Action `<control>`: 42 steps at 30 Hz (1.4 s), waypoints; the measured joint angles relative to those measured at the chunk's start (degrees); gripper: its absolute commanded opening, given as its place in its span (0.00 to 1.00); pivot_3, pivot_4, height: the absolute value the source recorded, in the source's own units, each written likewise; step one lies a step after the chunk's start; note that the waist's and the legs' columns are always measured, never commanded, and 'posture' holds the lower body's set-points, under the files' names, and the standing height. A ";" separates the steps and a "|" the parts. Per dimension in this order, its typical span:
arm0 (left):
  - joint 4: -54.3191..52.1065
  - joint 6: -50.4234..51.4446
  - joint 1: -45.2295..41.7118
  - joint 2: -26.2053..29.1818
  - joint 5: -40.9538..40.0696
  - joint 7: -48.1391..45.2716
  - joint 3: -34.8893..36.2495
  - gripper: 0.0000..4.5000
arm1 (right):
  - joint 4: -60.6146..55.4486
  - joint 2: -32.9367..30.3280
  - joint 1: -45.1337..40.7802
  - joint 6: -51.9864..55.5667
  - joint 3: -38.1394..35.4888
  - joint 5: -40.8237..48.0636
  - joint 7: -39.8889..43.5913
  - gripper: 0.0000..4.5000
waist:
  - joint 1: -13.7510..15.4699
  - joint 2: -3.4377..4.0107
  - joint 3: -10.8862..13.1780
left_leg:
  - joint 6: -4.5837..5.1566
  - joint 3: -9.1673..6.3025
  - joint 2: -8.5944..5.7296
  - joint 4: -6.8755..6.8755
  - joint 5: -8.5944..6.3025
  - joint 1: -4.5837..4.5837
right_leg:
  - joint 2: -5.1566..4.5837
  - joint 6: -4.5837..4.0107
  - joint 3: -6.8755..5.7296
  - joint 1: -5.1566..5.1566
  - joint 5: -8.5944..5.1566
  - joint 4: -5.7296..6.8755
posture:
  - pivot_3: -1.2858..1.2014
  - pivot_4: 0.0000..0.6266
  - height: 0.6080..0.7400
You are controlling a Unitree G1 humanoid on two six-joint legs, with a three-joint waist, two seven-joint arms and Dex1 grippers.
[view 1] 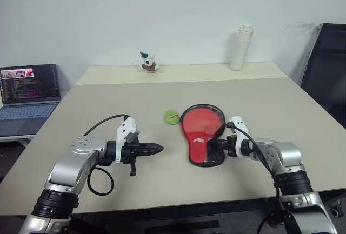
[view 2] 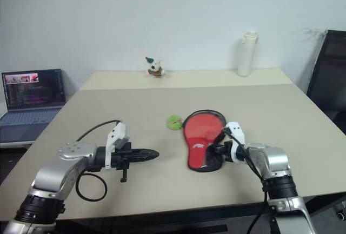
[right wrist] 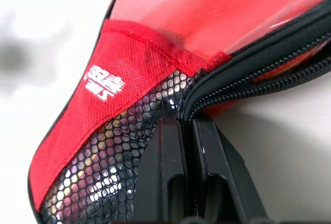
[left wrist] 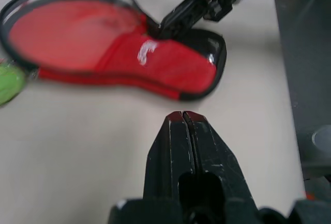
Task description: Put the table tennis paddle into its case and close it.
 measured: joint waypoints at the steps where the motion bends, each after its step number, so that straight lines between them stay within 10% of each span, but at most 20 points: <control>1: -0.58 0.22 0.66 0.51 -0.27 -0.11 0.00 0.00 | -2.22 0.89 1.15 1.29 -0.01 0.47 -0.95 0.00 | 0.00 0.00 0.00 | 0.00 0.00 0.01 0.00 0.00 0.00 | 0.00 -0.03 0.00 0.00 -0.02 0.00 | 0.52 0.24 1.00; 15: -3.12 1.12 3.47 1.12 -1.73 -0.38 -0.03 0.00 | -27.73 7.69 16.58 17.29 -8.15 6.49 -12.59 0.00 | 0.98 0.00 0.00 | -0.01 -0.06 0.00 -0.01 -0.01 -0.03 | -0.01 -0.16 -0.09 -0.01 -0.18 -0.02 | 0.52 0.24 1.00; 38: 0.52 -2.74 3.27 1.93 -1.30 -1.45 -1.99 0.00 | -31.87 14.75 19.57 21.22 -11.35 7.84 -18.29 0.00 | 1.36 0.00 0.00 | -0.01 -0.13 0.14 -0.06 -0.01 -0.02 | 0.12 -0.30 -0.11 -0.01 -0.27 -0.06 | 0.52 0.24 1.00; 42: 0.52 -2.79 3.41 1.92 -1.31 -1.21 -1.99 0.00 | -31.87 14.33 20.01 20.85 -11.44 7.72 -18.92 0.25 | 1.36 0.00 0.00 | -0.01 -0.15 0.15 -0.06 -0.01 -0.02 | 0.13 -0.33 -0.11 0.00 -0.29 -0.05 | 0.52 0.24 1.00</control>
